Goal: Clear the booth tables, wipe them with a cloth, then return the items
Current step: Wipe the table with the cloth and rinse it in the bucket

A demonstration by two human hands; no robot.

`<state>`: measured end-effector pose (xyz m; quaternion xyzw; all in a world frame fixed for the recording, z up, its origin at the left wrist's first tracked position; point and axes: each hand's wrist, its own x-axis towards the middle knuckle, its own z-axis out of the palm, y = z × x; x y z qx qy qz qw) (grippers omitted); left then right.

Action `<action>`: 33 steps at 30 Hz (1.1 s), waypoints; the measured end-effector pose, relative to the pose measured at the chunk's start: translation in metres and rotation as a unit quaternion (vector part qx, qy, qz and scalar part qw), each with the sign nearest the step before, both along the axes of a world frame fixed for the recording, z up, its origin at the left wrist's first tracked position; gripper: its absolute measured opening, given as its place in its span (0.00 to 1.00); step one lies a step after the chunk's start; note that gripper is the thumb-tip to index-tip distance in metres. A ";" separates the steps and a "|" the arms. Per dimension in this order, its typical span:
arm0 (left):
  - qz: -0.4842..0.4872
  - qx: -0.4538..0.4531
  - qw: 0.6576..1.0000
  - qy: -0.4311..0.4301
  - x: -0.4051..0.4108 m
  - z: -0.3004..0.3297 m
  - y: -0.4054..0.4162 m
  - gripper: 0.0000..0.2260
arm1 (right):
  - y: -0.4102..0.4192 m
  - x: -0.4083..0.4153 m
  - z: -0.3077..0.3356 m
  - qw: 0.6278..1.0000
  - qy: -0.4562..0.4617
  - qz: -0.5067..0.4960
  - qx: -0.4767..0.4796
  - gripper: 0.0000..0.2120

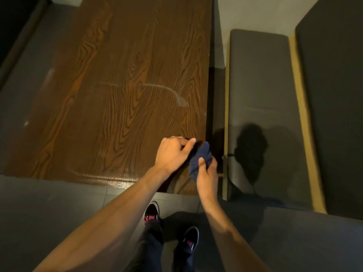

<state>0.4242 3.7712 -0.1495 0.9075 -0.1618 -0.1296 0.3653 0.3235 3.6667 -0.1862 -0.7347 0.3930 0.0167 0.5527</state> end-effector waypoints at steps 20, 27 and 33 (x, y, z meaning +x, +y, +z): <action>0.075 0.072 0.994 -0.039 0.135 -0.018 0.053 0.20 | 0.001 0.195 -0.014 0.886 -0.035 0.174 -0.428 0.34; 0.217 -0.027 0.974 -0.061 0.160 -0.009 0.082 0.24 | 0.065 0.277 -0.005 0.796 -0.129 0.490 -0.331 0.35; 0.351 -0.105 0.929 -0.053 0.174 -0.001 0.093 0.20 | 0.056 0.283 -0.004 0.765 -0.159 0.552 -0.289 0.32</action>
